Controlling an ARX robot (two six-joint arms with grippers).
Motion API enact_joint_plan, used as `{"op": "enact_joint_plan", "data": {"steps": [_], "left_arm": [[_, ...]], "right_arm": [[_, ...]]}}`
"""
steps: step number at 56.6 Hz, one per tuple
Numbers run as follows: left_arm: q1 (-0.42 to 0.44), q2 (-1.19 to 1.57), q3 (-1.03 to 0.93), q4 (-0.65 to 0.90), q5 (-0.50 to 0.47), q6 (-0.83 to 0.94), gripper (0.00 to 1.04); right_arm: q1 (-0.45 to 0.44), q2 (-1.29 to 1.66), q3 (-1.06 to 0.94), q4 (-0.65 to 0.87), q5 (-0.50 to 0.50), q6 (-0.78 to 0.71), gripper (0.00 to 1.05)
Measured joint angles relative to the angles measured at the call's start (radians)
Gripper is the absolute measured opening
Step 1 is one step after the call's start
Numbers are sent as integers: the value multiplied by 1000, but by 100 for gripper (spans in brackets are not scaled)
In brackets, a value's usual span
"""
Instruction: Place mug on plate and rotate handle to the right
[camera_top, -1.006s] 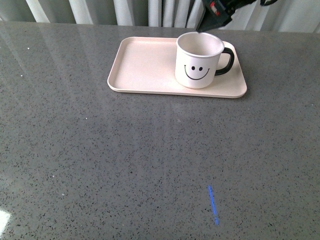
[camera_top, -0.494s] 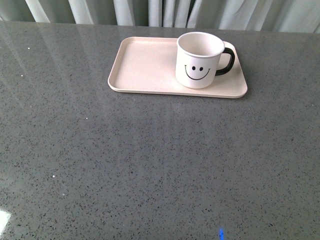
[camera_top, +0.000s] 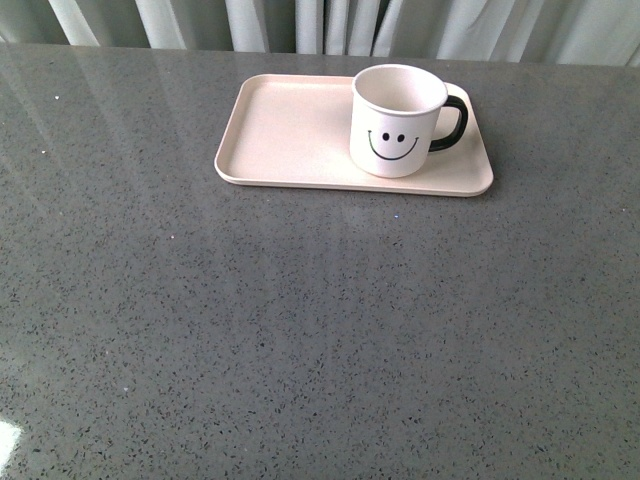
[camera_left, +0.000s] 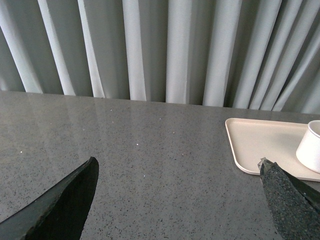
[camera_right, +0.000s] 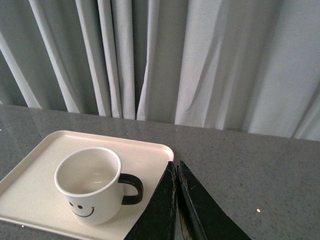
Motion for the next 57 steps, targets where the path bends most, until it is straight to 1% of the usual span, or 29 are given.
{"op": "enact_joint_plan", "data": {"steps": [6, 14, 26, 30, 33, 57], "left_arm": [[0, 0, 0, 0, 0, 0, 96], [0, 0, 0, 0, 0, 0, 96], [0, 0, 0, 0, 0, 0, 96], [0, 0, 0, 0, 0, 0, 96], [0, 0, 0, 0, 0, 0, 96], [0, 0, 0, 0, 0, 0, 96]], "right_arm": [[-2, -98, -109, 10, -3, 1, 2], [-2, -182, -194, 7, -3, 1, 2], [-2, -324, -296, -35, -2, 1, 2], [-2, -330, -332, 11, -3, 1, 2], [-2, -343, -351, 8, -3, 1, 2], [-2, -689, -444, -253, -3, 1, 2]]}}
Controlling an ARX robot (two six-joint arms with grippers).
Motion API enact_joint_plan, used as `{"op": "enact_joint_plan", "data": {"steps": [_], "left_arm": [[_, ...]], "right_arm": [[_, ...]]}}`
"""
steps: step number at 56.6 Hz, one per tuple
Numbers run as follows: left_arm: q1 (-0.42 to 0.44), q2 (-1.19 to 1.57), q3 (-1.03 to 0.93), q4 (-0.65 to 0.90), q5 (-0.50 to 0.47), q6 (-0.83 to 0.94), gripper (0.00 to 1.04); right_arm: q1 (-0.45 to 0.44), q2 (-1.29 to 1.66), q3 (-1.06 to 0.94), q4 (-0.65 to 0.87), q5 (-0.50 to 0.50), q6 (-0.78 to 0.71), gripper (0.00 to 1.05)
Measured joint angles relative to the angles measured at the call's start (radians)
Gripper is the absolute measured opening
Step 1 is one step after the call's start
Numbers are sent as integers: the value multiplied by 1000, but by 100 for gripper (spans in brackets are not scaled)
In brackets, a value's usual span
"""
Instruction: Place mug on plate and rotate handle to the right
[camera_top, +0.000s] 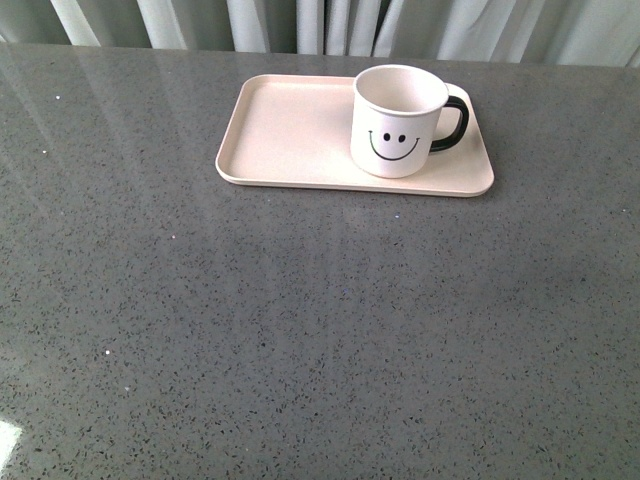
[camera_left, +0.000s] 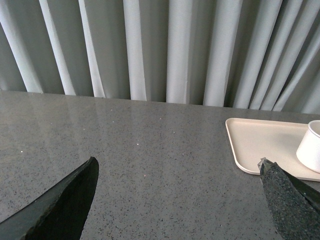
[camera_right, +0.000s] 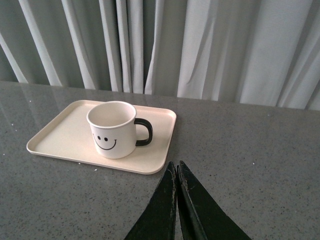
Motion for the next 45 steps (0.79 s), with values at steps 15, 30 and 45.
{"op": "enact_joint_plan", "data": {"steps": [15, 30, 45], "left_arm": [[0, 0, 0, 0, 0, 0, 96], [0, 0, 0, 0, 0, 0, 96], [0, 0, 0, 0, 0, 0, 96]], "right_arm": [[0, -205, -3, -181, 0, 0, 2], [0, -395, -3, -360, 0, 0, 2], [0, -505, -3, -466, 0, 0, 2]]}}
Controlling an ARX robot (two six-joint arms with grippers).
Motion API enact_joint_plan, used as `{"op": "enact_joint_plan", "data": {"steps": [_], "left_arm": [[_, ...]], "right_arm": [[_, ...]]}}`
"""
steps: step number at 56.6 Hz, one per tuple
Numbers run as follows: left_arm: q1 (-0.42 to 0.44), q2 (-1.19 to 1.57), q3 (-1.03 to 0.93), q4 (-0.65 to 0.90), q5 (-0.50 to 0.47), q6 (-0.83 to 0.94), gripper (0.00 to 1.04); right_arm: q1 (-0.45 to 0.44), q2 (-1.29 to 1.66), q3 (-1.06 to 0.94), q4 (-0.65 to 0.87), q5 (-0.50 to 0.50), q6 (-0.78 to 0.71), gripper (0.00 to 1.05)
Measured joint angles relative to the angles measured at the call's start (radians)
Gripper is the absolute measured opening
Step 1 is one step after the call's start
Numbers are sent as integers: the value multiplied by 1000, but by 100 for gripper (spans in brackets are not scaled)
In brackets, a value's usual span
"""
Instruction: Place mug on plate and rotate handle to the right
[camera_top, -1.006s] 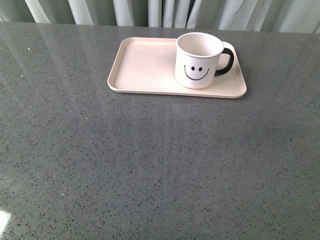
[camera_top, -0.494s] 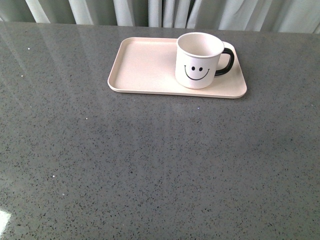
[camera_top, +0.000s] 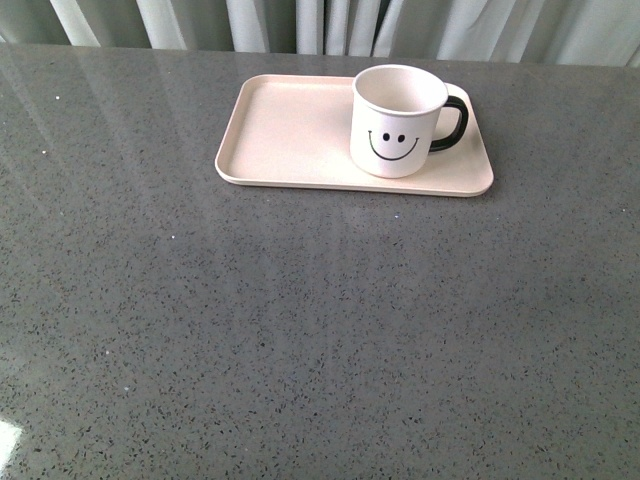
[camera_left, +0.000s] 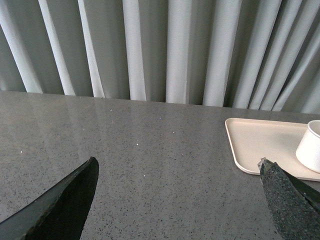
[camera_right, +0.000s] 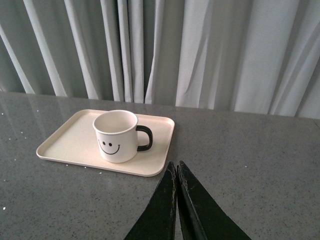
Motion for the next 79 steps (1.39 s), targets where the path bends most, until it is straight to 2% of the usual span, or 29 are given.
{"op": "enact_joint_plan", "data": {"steps": [22, 28, 44, 50, 68, 75, 79], "left_arm": [[0, 0, 0, 0, 0, 0, 96], [0, 0, 0, 0, 0, 0, 96], [0, 0, 0, 0, 0, 0, 96], [0, 0, 0, 0, 0, 0, 96], [0, 0, 0, 0, 0, 0, 96], [0, 0, 0, 0, 0, 0, 96], [0, 0, 0, 0, 0, 0, 96]], "right_arm": [[0, -116, 0, -117, 0, 0, 2], [0, -245, 0, -278, 2, 0, 2], [0, -290, 0, -296, 0, 0, 2], [0, -291, 0, -296, 0, 0, 22], [0, -291, 0, -296, 0, 0, 71], [0, -291, 0, -296, 0, 0, 95], [0, -291, 0, -296, 0, 0, 96]]}}
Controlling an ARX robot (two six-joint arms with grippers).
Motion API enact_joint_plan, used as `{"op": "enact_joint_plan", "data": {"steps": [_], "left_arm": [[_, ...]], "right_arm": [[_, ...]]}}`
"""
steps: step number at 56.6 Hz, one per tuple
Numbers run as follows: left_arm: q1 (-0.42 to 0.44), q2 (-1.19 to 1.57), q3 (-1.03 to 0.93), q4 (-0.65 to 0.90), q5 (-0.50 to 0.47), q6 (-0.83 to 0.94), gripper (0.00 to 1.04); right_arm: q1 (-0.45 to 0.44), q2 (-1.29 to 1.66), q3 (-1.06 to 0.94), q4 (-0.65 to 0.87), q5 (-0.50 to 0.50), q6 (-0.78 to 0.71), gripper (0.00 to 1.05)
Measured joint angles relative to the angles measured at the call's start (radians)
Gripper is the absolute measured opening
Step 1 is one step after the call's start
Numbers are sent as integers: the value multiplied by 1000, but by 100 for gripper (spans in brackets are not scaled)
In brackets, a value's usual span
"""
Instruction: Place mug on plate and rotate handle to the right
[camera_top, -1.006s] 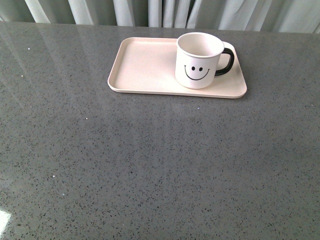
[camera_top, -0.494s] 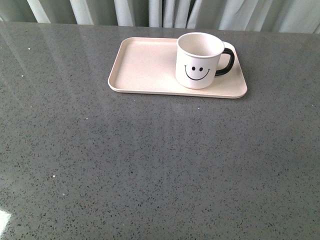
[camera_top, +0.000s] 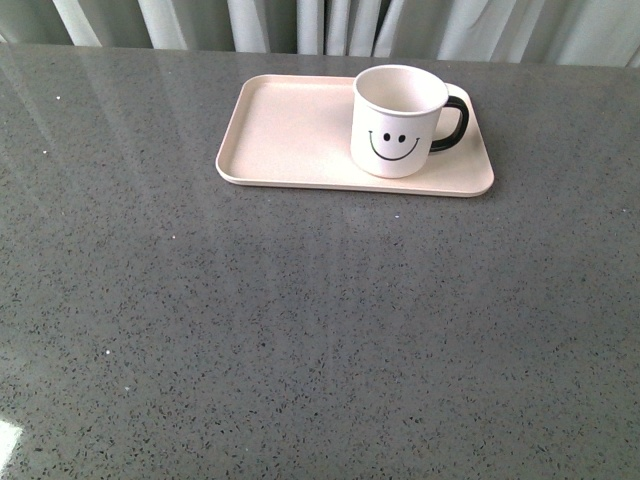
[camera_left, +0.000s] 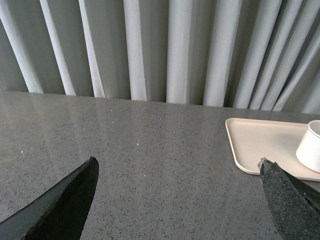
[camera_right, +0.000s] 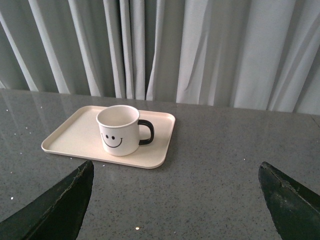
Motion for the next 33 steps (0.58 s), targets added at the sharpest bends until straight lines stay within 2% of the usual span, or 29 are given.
{"op": "enact_joint_plan", "data": {"steps": [33], "left_arm": [[0, 0, 0, 0, 0, 0, 96]], "right_arm": [[0, 0, 0, 0, 0, 0, 96]]}}
